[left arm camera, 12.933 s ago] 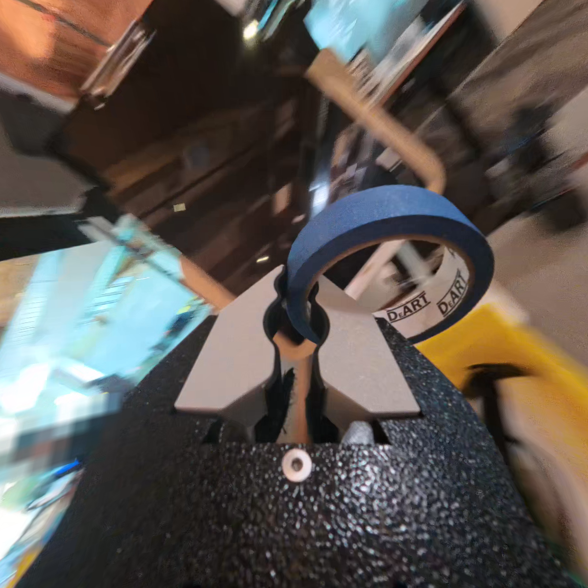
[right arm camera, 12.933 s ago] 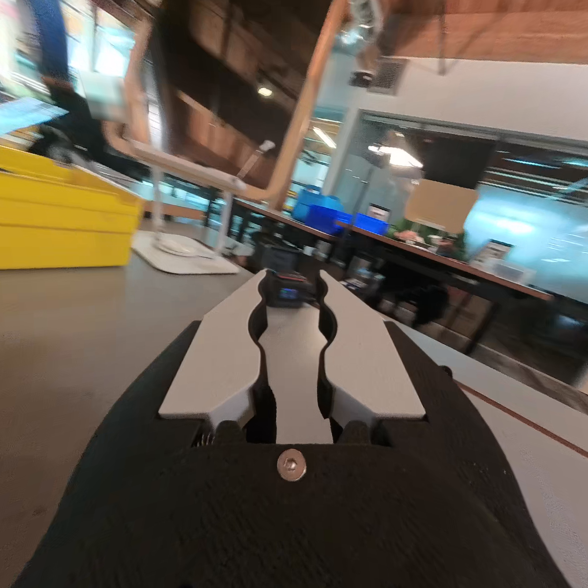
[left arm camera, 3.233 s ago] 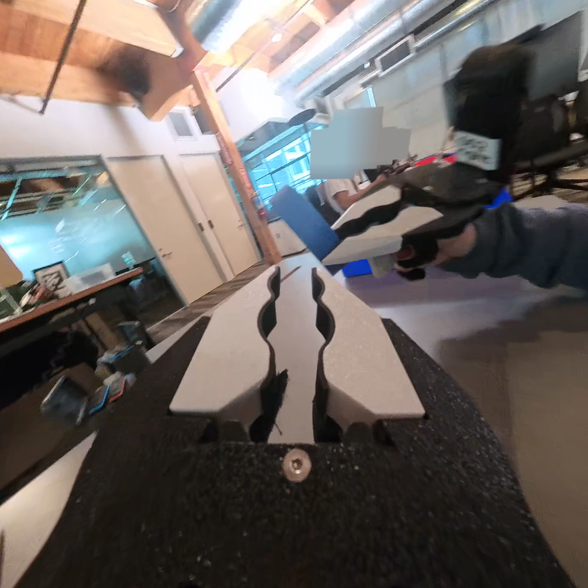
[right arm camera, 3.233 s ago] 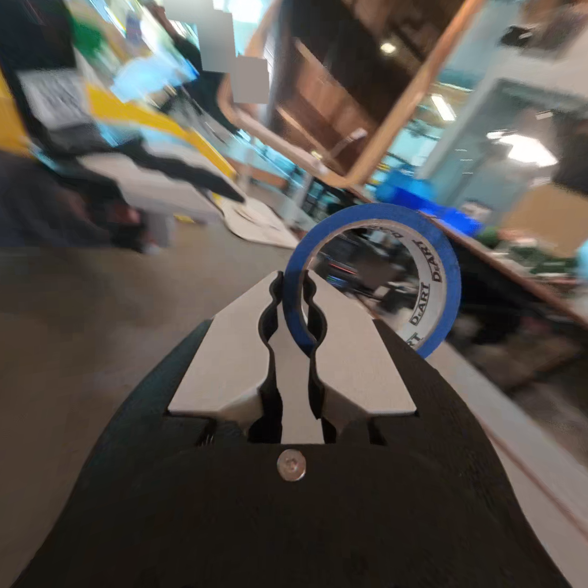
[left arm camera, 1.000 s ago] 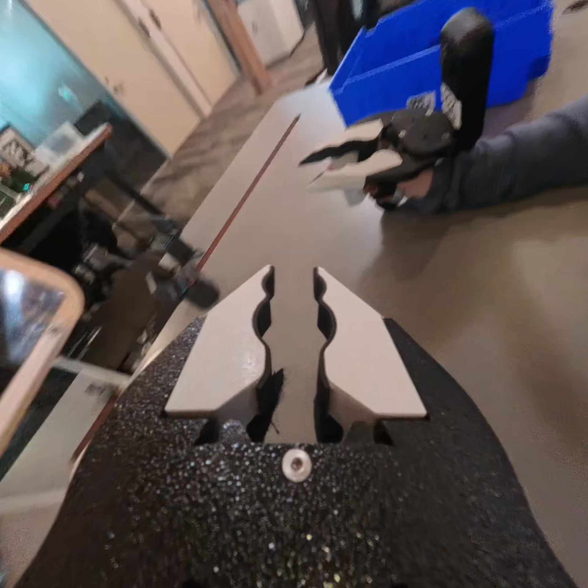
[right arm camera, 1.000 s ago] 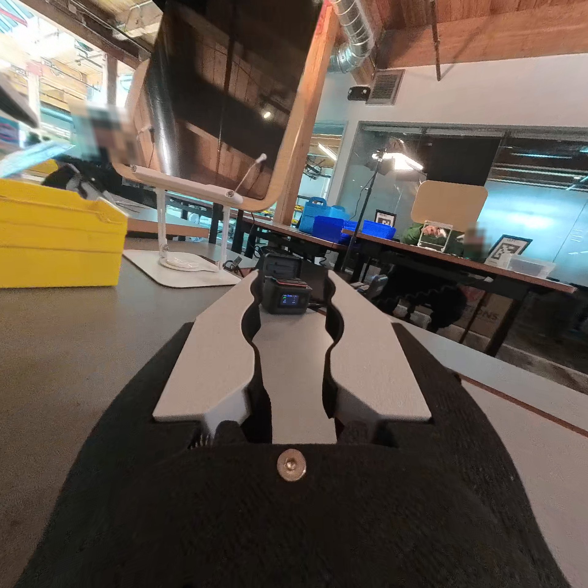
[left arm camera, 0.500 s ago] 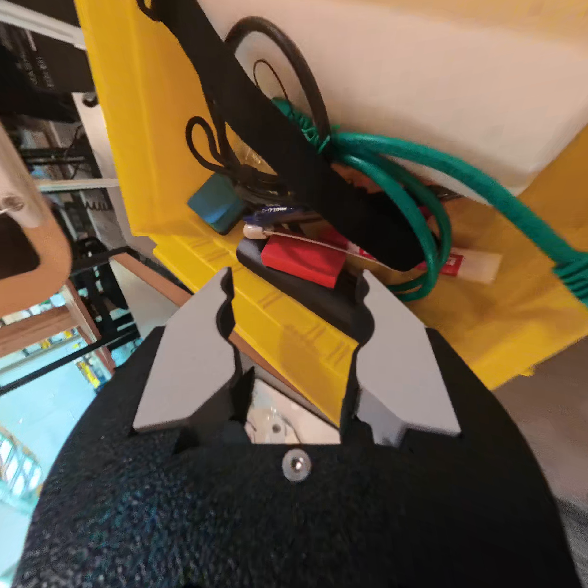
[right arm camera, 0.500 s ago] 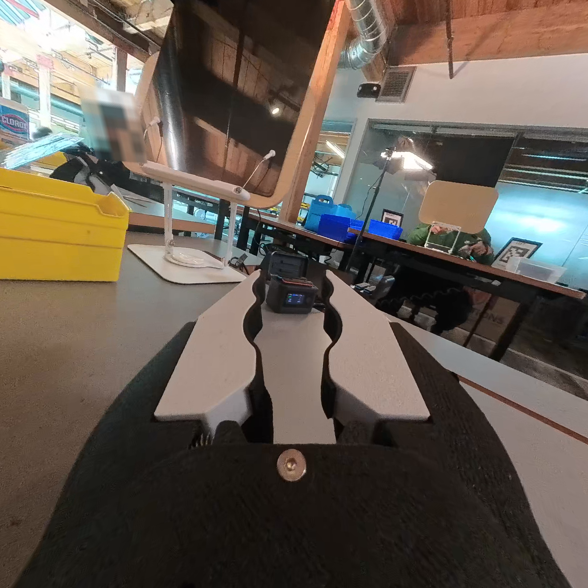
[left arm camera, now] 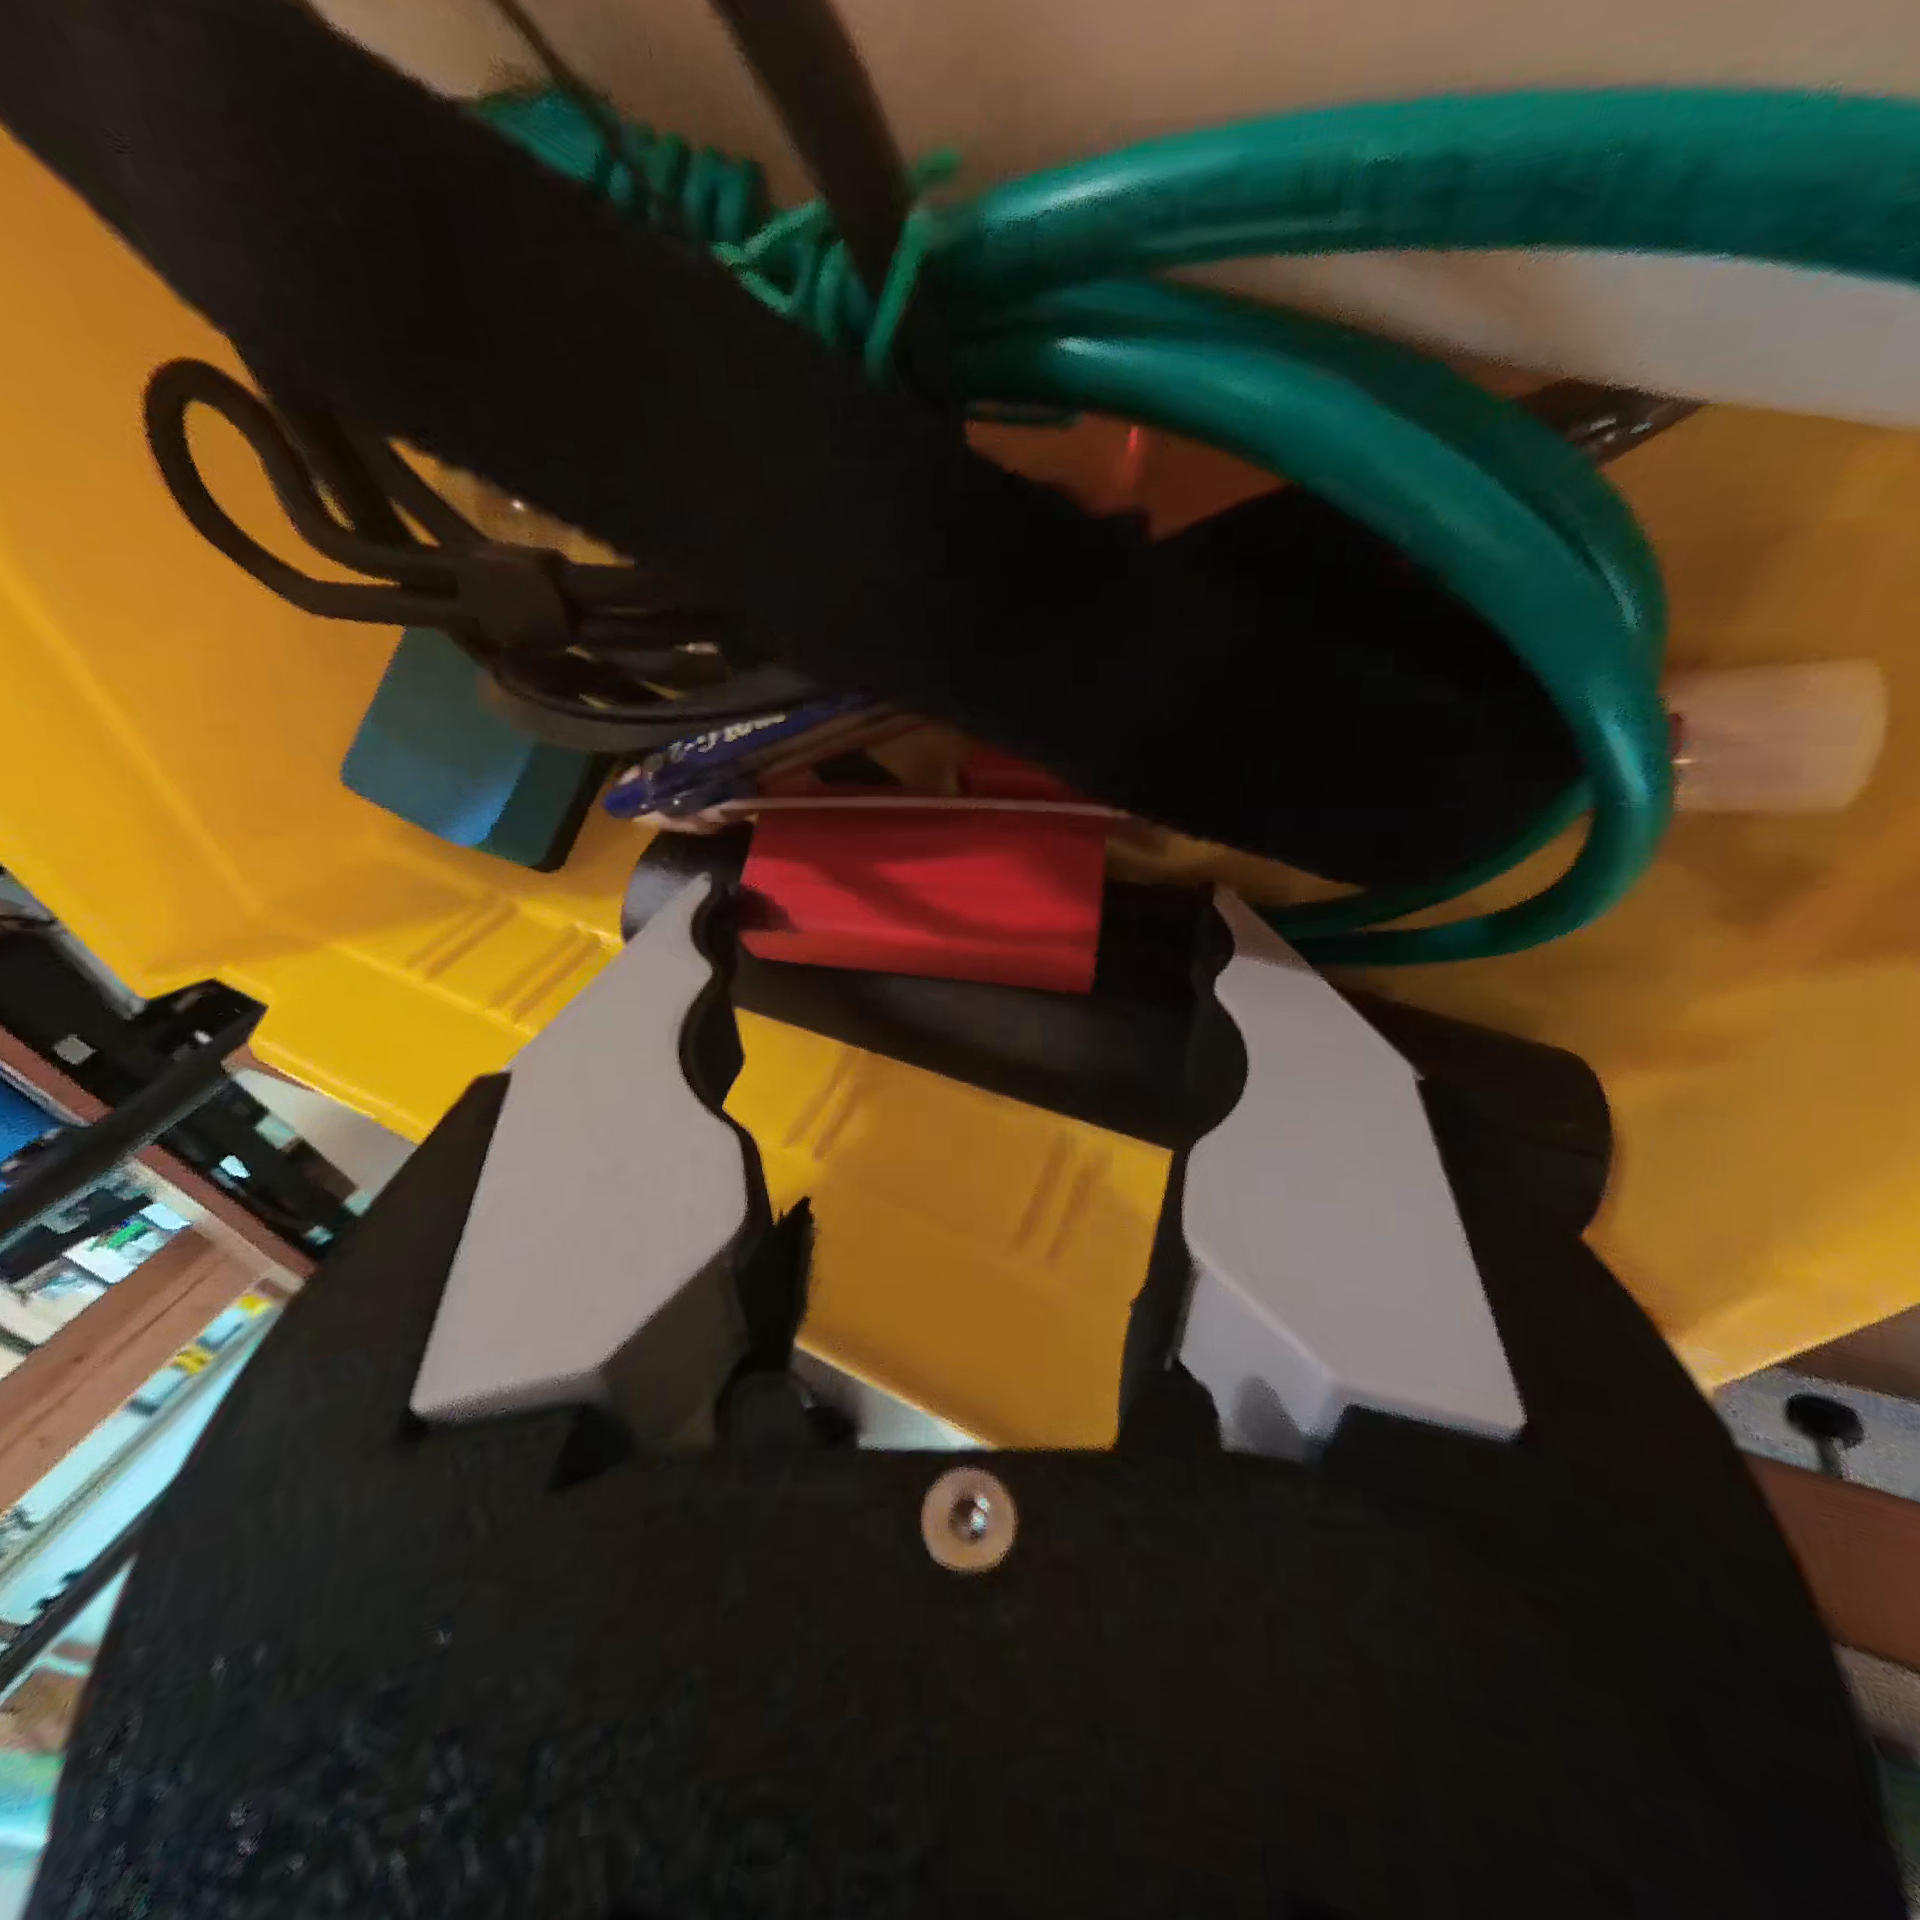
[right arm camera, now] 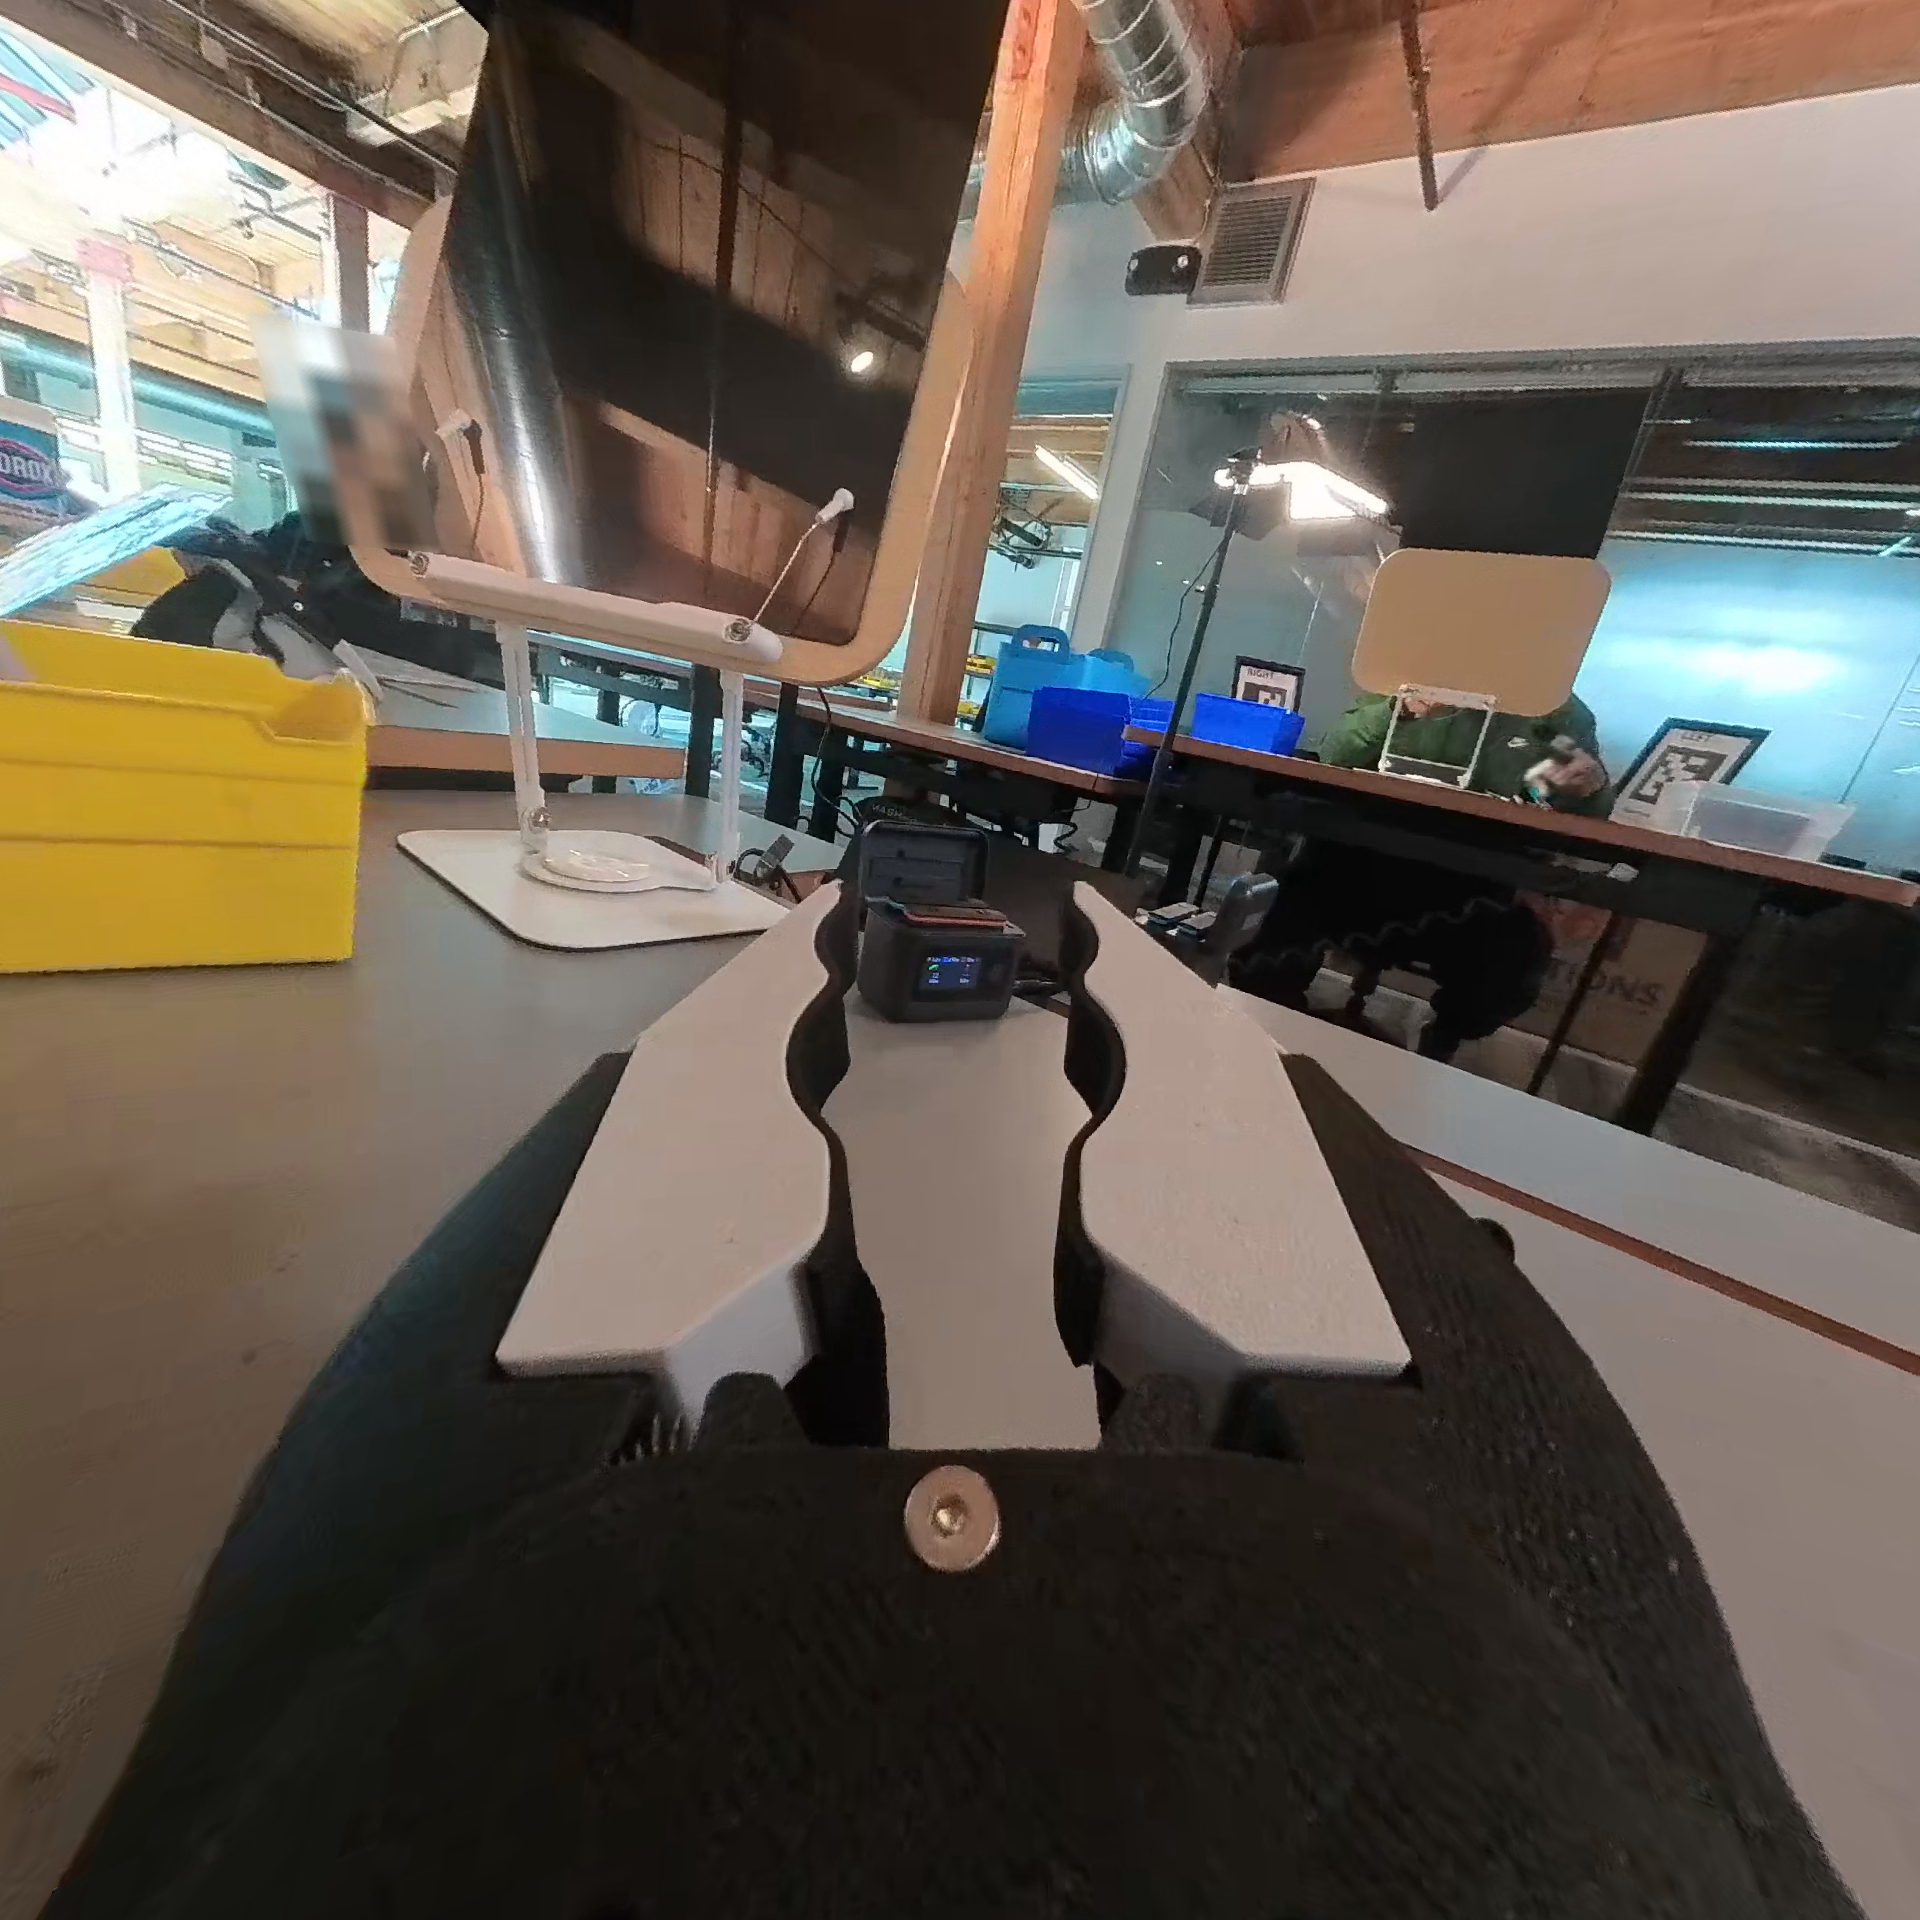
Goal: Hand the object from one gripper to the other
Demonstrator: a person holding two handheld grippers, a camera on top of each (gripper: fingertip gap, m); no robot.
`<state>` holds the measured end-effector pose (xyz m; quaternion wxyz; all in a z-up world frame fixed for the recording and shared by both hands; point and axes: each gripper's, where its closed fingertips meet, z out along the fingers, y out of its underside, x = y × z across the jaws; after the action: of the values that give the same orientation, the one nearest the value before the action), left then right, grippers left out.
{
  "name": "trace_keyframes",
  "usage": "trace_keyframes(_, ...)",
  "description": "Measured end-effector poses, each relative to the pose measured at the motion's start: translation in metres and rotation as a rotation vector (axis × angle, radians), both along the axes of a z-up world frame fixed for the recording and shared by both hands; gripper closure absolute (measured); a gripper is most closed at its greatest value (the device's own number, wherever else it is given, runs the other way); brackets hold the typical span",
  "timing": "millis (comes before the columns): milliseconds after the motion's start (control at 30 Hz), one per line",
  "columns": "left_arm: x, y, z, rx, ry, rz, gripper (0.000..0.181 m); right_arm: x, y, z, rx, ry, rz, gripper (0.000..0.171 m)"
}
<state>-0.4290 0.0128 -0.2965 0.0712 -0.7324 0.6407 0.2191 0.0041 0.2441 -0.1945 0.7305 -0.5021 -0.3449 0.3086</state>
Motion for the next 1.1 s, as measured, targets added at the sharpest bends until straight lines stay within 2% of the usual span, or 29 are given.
trace_keyframes(133, -0.004, 0.001, 0.0, -0.012, 0.024, -0.006, 0.098, -0.001, -0.001, 0.0, 0.005, -0.007, 0.004, 0.134)
trace_keyframes(233, -0.005, 0.004, 0.001, -0.008, 0.068, -0.036, 0.113, -0.001, -0.002, 0.0, 0.005, -0.006, 0.007, 0.135)
trace_keyframes(400, -0.008, 0.004, 0.009, 0.014, 0.083, 0.008, 0.113, 0.0, -0.001, 0.0, -0.005, 0.005, 0.011, 0.135)
trace_keyframes(533, -0.006, 0.009, 0.04, 0.188, 0.035, 0.058, 0.113, 0.0, 0.0, 0.0, -0.011, 0.01, 0.011, 0.135)
trace_keyframes(633, 0.006, 0.015, 0.08, 0.383, -0.007, 0.062, 0.113, -0.001, 0.0, 0.0, -0.009, 0.007, 0.01, 0.135)
trace_keyframes(800, 0.089, 0.044, 0.162, 0.73, -0.179, -0.025, 0.114, -0.011, -0.01, -0.001, 0.006, -0.024, 0.067, 0.135)
trace_keyframes(833, 0.115, 0.052, 0.173, 0.778, -0.226, -0.058, 0.113, -0.016, -0.017, -0.002, -0.005, -0.032, 0.117, 0.135)
trace_keyframes(900, 0.168, 0.067, 0.187, 0.846, -0.284, -0.155, 0.113, -0.032, -0.043, -0.007, -0.107, -0.053, 0.32, 0.135)
trace_keyframes(967, 0.221, 0.085, 0.188, 0.88, -0.317, -0.255, 0.113, -0.045, -0.074, -0.008, -0.329, -0.055, 0.569, 0.129)
trace_keyframes(1033, 0.271, 0.101, 0.177, 0.884, -0.357, -0.341, 0.113, -0.049, -0.105, 0.002, -0.542, -0.019, 0.802, 0.113)
trace_keyframes(1100, 0.316, 0.115, 0.157, 0.85, -0.394, -0.413, 0.114, -0.048, -0.12, 0.012, -0.638, 0.012, 0.903, 0.101)
